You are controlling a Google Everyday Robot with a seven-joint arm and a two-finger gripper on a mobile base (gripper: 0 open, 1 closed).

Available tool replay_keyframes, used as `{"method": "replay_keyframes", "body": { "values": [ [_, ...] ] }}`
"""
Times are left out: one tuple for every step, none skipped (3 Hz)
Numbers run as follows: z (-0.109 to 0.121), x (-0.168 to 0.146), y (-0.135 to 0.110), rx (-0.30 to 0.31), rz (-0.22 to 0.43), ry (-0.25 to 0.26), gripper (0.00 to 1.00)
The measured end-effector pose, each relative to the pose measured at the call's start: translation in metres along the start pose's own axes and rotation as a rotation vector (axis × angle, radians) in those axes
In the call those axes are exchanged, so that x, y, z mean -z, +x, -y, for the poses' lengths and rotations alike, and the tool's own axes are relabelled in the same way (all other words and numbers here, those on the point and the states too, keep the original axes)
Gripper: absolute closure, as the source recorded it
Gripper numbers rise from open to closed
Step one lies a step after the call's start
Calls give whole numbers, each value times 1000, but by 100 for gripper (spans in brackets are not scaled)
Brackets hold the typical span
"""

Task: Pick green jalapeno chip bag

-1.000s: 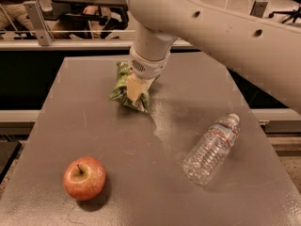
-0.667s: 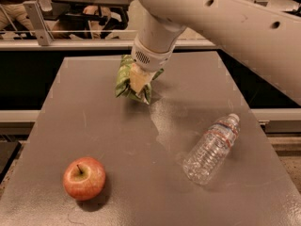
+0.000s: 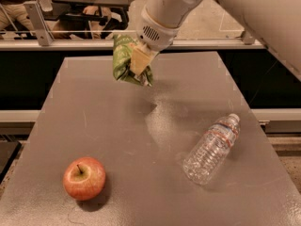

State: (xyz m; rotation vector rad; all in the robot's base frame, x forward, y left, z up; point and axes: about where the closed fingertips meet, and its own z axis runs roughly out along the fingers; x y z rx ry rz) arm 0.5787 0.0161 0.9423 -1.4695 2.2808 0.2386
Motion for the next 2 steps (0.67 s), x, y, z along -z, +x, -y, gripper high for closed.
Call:
{"method": "replay_keyframes", "body": {
  "values": [
    [1, 22, -10, 62, 32, -12, 100],
    [2, 25, -12, 70, 38, -10, 100]
  ]
}}
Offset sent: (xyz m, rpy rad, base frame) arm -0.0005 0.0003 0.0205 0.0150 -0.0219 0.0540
